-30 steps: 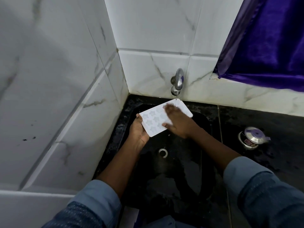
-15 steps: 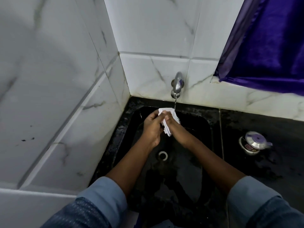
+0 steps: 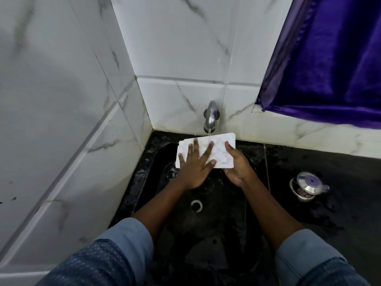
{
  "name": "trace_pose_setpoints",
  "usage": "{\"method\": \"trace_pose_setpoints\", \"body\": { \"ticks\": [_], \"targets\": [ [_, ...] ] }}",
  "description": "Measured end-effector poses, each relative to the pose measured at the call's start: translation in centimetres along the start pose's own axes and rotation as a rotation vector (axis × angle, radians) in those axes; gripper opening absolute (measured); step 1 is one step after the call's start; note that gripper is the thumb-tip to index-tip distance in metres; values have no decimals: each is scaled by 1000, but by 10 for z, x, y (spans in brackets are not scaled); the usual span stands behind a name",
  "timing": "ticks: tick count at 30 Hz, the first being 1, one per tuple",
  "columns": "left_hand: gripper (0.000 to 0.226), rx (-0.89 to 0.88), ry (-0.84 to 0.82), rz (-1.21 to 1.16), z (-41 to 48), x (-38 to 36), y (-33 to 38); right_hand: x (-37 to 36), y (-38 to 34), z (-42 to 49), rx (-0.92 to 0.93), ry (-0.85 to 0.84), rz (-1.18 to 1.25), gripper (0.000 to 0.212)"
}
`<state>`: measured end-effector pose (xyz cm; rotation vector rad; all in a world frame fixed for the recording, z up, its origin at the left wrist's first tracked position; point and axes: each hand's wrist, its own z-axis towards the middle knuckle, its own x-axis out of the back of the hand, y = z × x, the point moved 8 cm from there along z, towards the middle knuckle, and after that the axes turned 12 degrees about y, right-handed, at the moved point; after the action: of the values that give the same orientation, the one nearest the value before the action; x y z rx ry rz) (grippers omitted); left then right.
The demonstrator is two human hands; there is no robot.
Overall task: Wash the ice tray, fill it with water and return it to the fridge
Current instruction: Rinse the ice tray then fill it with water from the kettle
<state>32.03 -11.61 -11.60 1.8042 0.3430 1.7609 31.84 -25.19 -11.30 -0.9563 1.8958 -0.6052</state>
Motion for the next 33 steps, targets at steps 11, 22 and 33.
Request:
{"method": "trace_pose_setpoints", "body": {
  "ticks": [11,22,33],
  "targets": [
    [67,510,133,-903,39,15,-63,69,-4,17,18,257,89,63],
    [25,614,-97,-1130,43,-22,-29,144,-21,17,217,802,-286,40],
    [18,698,210,-1090,52,-5,-66,141,-29,28,280,764,-339,13]
  ]
}}
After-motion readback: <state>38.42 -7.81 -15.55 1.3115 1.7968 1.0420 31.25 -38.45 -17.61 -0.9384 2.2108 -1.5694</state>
